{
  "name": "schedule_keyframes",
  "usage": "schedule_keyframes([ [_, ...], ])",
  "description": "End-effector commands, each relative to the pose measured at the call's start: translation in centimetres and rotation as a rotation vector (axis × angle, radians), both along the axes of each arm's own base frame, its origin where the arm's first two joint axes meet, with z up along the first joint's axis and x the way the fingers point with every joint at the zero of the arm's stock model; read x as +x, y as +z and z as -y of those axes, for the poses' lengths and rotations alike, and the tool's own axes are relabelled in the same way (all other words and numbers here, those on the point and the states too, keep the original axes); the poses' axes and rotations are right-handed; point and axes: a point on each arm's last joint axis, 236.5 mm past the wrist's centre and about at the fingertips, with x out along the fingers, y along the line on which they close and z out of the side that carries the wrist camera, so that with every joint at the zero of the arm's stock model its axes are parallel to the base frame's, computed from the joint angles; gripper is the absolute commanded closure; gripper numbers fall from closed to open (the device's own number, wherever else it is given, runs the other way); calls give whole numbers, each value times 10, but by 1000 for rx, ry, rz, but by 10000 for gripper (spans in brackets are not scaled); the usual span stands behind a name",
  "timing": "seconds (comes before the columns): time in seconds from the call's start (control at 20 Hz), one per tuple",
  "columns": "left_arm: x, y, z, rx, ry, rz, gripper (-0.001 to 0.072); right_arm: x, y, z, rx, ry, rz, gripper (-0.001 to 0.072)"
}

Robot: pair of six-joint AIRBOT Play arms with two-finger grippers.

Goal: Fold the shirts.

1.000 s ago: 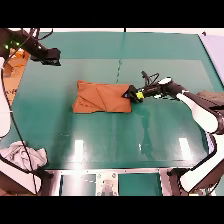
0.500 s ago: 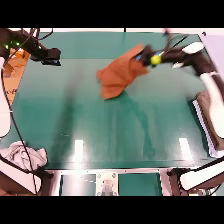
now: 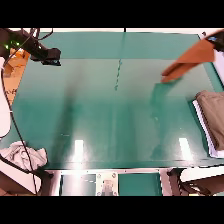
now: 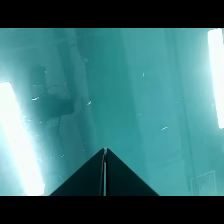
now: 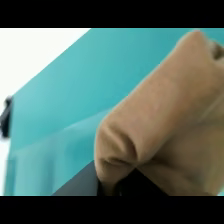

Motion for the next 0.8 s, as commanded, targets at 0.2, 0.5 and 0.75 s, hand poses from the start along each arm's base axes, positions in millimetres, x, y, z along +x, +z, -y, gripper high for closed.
schedule_keyframes([
  [0.2,0,1,0,0,1,2,678,-60,-9,149,-36,-321,-43,700],
  [0.5,-4,0,2,-9,-8,-16,678,-115,-13,173,27,-359,-133,701],
  [0.75,-5,1,7,-28,-15,-19,678,-176,0,182,93,-448,-222,700],
])
